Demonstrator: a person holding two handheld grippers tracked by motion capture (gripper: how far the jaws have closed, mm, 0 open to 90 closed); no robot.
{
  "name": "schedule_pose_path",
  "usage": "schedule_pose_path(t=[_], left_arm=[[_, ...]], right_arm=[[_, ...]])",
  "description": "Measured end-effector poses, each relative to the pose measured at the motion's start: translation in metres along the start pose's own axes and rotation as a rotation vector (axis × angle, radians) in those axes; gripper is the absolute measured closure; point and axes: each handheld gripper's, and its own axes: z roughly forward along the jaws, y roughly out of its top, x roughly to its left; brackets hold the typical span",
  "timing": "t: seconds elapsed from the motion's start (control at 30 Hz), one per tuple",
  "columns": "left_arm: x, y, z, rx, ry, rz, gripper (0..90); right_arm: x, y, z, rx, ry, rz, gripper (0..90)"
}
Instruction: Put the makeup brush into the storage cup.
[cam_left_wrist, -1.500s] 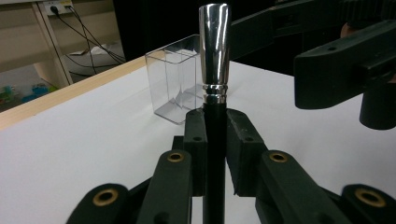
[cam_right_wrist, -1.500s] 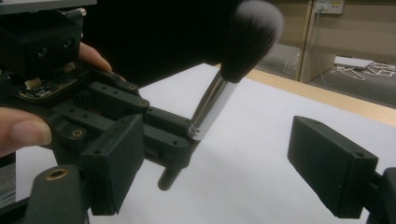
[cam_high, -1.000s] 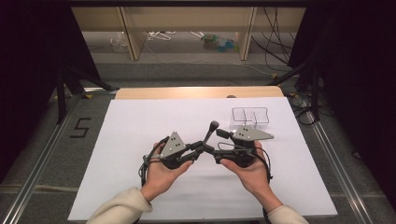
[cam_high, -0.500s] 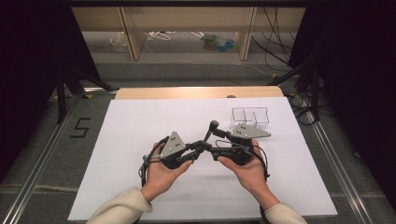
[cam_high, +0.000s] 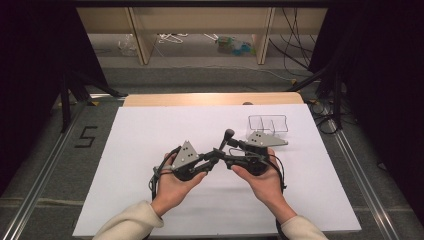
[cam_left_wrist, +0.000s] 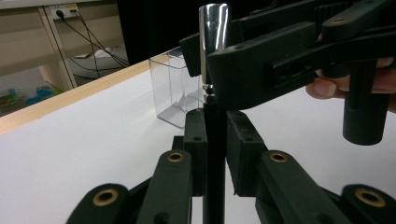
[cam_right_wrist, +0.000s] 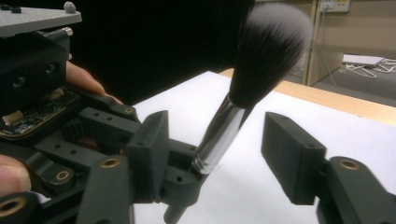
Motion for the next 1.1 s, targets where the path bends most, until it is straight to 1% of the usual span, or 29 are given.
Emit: schedule_pose_path(t=[0.07,0.17,0.2,0.23,0.37,0.4,0.57,0.6,0.63,0.67,0.8,0.93,1.1], left_arm=[[0.0,-0.0002,0.0002,0.001,0.0,0.0,78.9],[0.0,-0.0008,0.0012,-0.005,-0.007,-0.006,78.8],[-0.0002,-0.0006,0.0007,0.001,0.0,-0.005,78.8],[-0.0001,-0.0006,0.0008,0.0,-0.001,-0.004,78.9],[0.0005,0.0005,-0.0001,-0.002,0.004,0.002,78.8],[0.0005,0.0008,-0.0001,-0.004,0.004,0.001,78.8],[0.0012,0.0007,-0.0001,-0.004,0.008,0.002,78.8],[0.0012,0.0007,-0.0002,-0.004,0.008,0.002,78.8],[0.0008,0.0006,-0.0001,-0.005,0.009,-0.003,78.8],[0.0011,0.0008,-0.0002,-0.004,0.008,0.004,78.8],[0.001,0.001,-0.0001,-0.006,0.011,0.002,78.9],[0.0009,0.001,0.0,-0.008,0.013,0.001,78.9],[0.0011,0.0008,0.0,-0.009,0.017,-0.001,78.9]], right_arm=[[-0.0002,-0.0006,0.0011,-0.008,-0.006,0.001,47.2],[0.0,-0.0008,0.0024,-0.008,0.004,0.011,49.7],[0.0,-0.0006,0.0024,-0.004,0.007,0.012,50.3],[0.0001,-0.0007,0.0033,-0.014,0.011,0.017,51.0],[0.0007,-0.0008,0.0046,-0.024,0.014,0.026,54.4],[0.0008,-0.0007,0.0044,-0.017,0.011,0.026,55.0],[0.0017,-0.0003,0.006,-0.02,0.021,0.029,58.7],[0.0022,-0.0001,0.006,-0.017,0.023,0.036,59.2],[0.0022,-0.0001,0.0063,-0.018,0.021,0.037,59.7],[0.0021,-0.0005,0.0078,-0.032,0.025,0.039,60.3],[0.0012,-0.0005,0.0088,-0.032,0.018,0.031,62.1],[0.0012,0.0001,0.0085,-0.032,0.019,0.038,64.7],[0.0005,0.0009,0.0075,-0.013,0.018,0.058,69.1]])
